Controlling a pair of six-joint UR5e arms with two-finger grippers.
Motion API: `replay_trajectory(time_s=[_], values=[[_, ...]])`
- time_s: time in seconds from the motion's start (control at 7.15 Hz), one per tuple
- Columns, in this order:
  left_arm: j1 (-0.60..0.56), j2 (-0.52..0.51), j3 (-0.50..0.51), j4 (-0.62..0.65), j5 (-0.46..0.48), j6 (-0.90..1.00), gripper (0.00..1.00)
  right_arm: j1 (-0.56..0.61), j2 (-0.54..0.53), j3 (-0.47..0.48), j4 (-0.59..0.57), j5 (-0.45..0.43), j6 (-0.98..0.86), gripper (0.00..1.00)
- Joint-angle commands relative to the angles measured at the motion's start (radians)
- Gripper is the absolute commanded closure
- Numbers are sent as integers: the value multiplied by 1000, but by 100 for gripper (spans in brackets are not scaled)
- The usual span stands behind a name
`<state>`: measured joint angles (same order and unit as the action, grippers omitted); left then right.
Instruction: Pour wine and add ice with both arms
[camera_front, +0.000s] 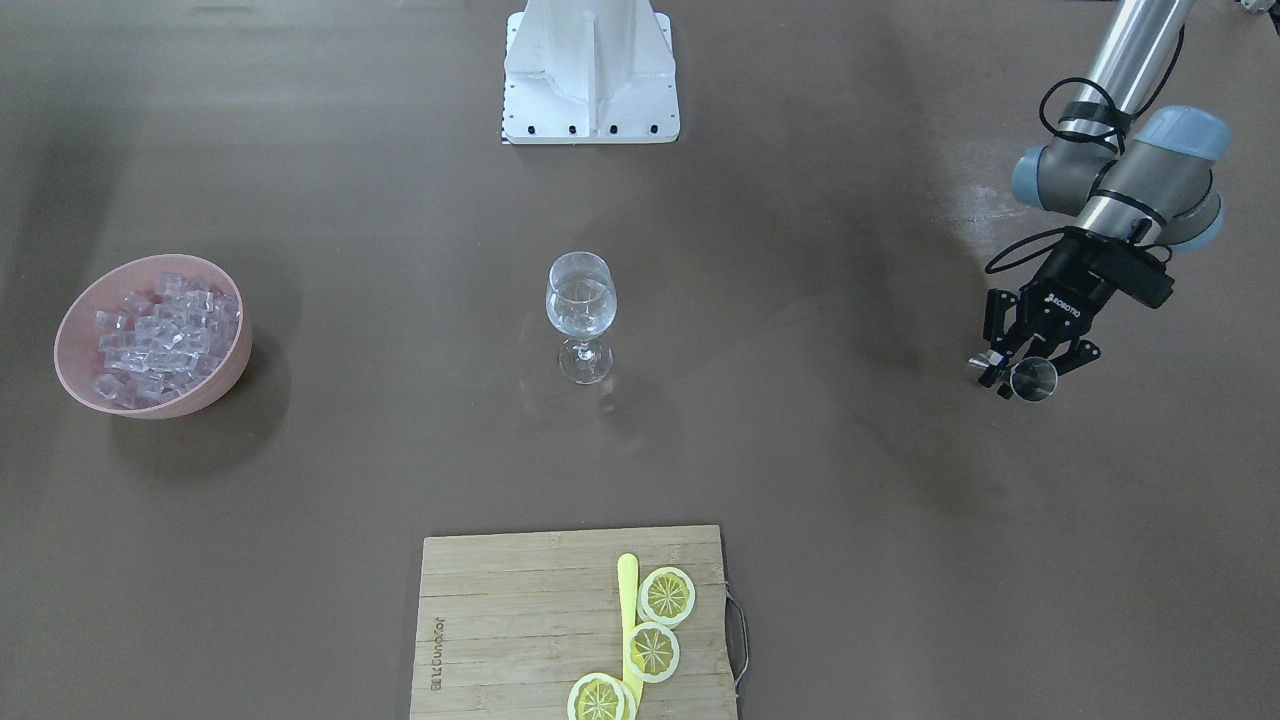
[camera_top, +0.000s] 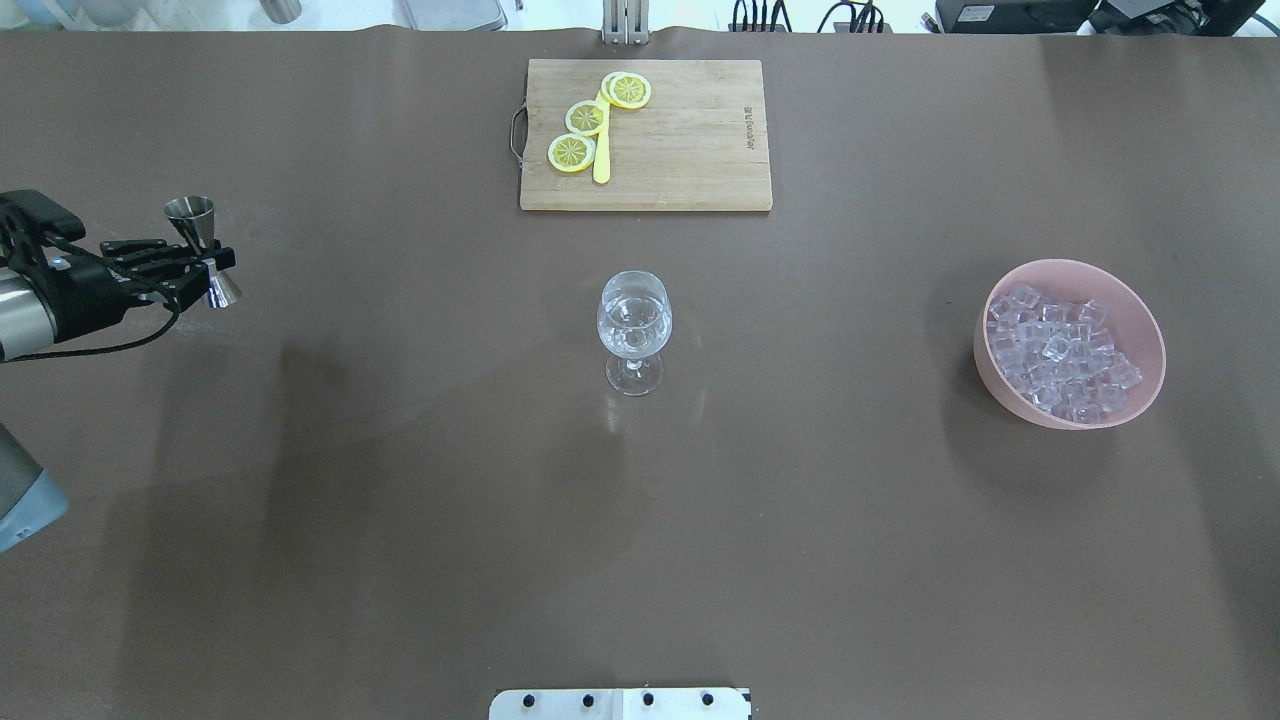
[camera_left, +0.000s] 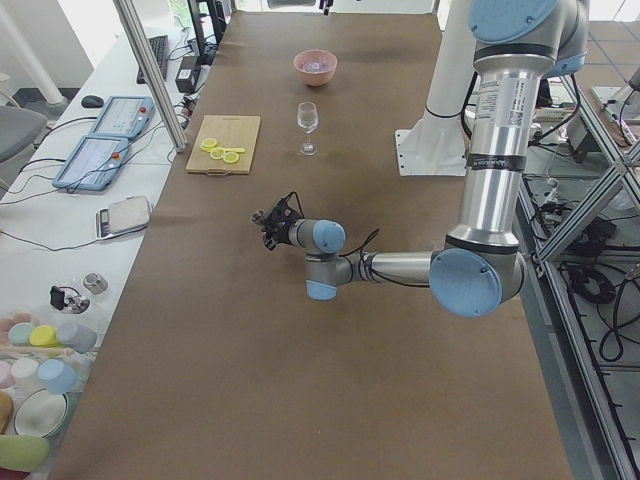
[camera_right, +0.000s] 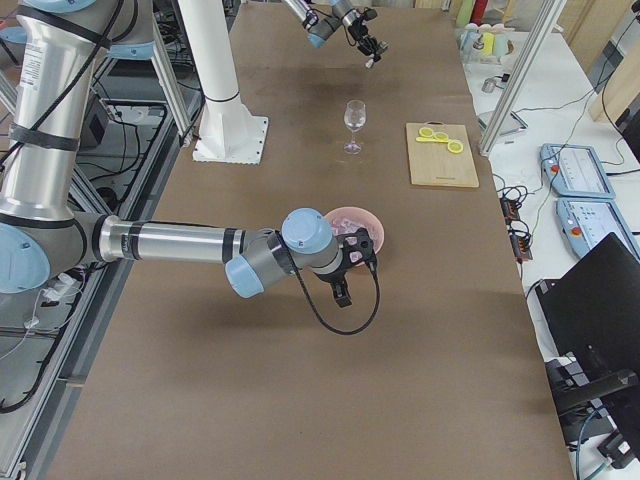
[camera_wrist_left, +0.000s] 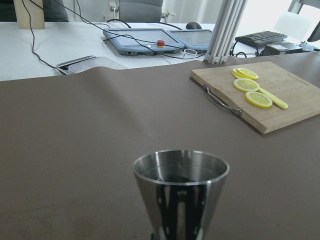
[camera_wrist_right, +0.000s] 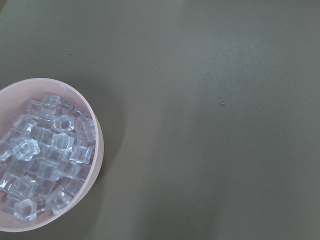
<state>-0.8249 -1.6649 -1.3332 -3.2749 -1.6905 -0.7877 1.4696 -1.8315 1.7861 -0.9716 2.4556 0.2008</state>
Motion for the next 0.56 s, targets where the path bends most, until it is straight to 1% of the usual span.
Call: replay_trajectory(time_s=[0.0,0.14,0.28,0.42], values=[[1,-51,-40,-3,3,37,100,0,24,-4,-1,-10,0,0],[4,-102,-34,6,-6,86,100,0,23,-2,7,-14,0,0],[6,-169,-35,58,-11,143,100,1,18,1,8,-15,0,0],[12,-206,-40,90,-11,269,100,1,20,10,8,-12,11,0]])
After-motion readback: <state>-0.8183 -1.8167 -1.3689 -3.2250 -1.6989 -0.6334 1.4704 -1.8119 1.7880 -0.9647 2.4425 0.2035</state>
